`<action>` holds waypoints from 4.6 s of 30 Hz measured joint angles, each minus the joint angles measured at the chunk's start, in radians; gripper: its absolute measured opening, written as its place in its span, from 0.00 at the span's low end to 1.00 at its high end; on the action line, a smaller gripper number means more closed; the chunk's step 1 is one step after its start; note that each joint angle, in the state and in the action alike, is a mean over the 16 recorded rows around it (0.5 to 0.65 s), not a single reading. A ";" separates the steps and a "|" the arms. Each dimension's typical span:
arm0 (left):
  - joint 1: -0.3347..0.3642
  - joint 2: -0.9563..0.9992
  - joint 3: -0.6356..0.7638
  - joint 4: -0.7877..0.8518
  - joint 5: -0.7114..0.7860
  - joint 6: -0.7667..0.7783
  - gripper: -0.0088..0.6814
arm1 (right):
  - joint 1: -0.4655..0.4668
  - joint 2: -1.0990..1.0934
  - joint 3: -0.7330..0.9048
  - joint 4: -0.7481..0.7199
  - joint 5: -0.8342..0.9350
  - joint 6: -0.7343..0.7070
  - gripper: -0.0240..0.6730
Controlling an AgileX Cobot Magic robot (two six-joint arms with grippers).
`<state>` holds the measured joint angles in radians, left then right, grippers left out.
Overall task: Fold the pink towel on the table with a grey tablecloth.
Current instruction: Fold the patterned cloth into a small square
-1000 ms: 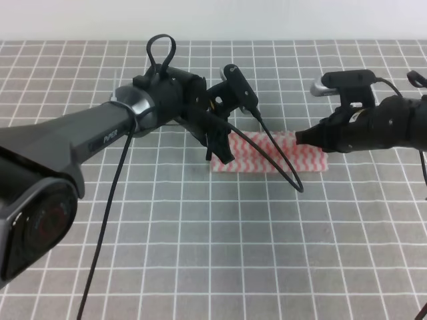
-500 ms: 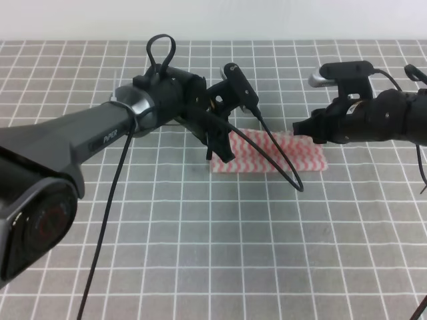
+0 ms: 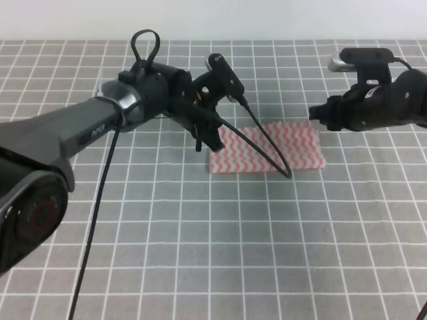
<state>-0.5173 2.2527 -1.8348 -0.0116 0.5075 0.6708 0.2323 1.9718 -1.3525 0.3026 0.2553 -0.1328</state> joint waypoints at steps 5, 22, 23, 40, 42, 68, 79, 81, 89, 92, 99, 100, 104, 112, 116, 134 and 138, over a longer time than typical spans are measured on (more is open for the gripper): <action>0.009 0.008 -0.001 0.000 -0.021 -0.012 0.45 | -0.009 0.000 -0.018 0.015 0.056 0.000 0.41; 0.009 -0.001 -0.081 -0.315 0.135 0.028 0.30 | -0.010 0.009 -0.026 0.061 0.184 0.000 0.52; 0.008 -0.002 -0.085 -0.335 0.150 0.035 0.27 | -0.010 0.012 -0.026 0.064 0.190 0.000 0.52; 0.006 0.053 -0.094 -0.332 0.264 0.077 0.01 | -0.004 0.066 -0.033 0.119 0.250 -0.024 0.53; 0.007 0.058 -0.094 -0.325 0.271 0.075 0.01 | -0.002 0.068 -0.034 0.127 0.250 -0.031 0.53; 0.010 0.057 -0.094 -0.307 0.306 0.072 0.01 | 0.010 0.098 -0.120 0.071 0.334 -0.050 0.49; 0.010 0.056 -0.094 -0.304 0.307 0.072 0.01 | 0.009 0.119 -0.130 0.058 0.350 -0.034 0.48; 0.010 0.056 -0.094 -0.304 0.308 0.072 0.01 | 0.009 0.123 -0.133 0.058 0.352 -0.031 0.46; 0.010 0.056 -0.094 -0.300 0.312 0.072 0.01 | 0.008 0.138 -0.170 0.061 0.378 -0.024 0.27; 0.010 0.056 -0.094 -0.298 0.314 0.072 0.01 | 0.008 0.142 -0.197 0.064 0.400 -0.028 0.18; 0.010 0.058 -0.094 -0.295 0.318 0.072 0.01 | 0.012 0.147 -0.274 0.074 0.468 -0.049 0.04; 0.011 0.058 -0.094 -0.295 0.319 0.072 0.01 | 0.014 0.147 -0.285 0.076 0.477 -0.054 0.03; 0.012 0.060 -0.094 -0.297 0.320 0.072 0.01 | 0.024 0.147 -0.322 0.097 0.507 -0.082 0.02; 0.036 0.037 -0.105 -0.308 0.350 0.071 0.01 | 0.054 0.145 -0.358 0.153 0.534 -0.138 0.02; 0.058 0.007 -0.116 -0.319 0.375 0.071 0.01 | 0.067 0.145 -0.362 0.181 0.531 -0.155 0.02; 0.116 -0.156 -0.143 -0.367 0.442 0.070 0.01 | 0.138 0.147 -0.362 0.321 0.486 -0.228 0.01; 0.116 -0.164 -0.143 -0.375 0.453 0.070 0.01 | 0.157 0.154 -0.362 0.347 0.472 -0.239 0.01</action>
<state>-0.4016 2.0892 -1.9779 -0.3867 0.9607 0.7412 0.3890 2.1255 -1.7140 0.6499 0.7270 -0.3721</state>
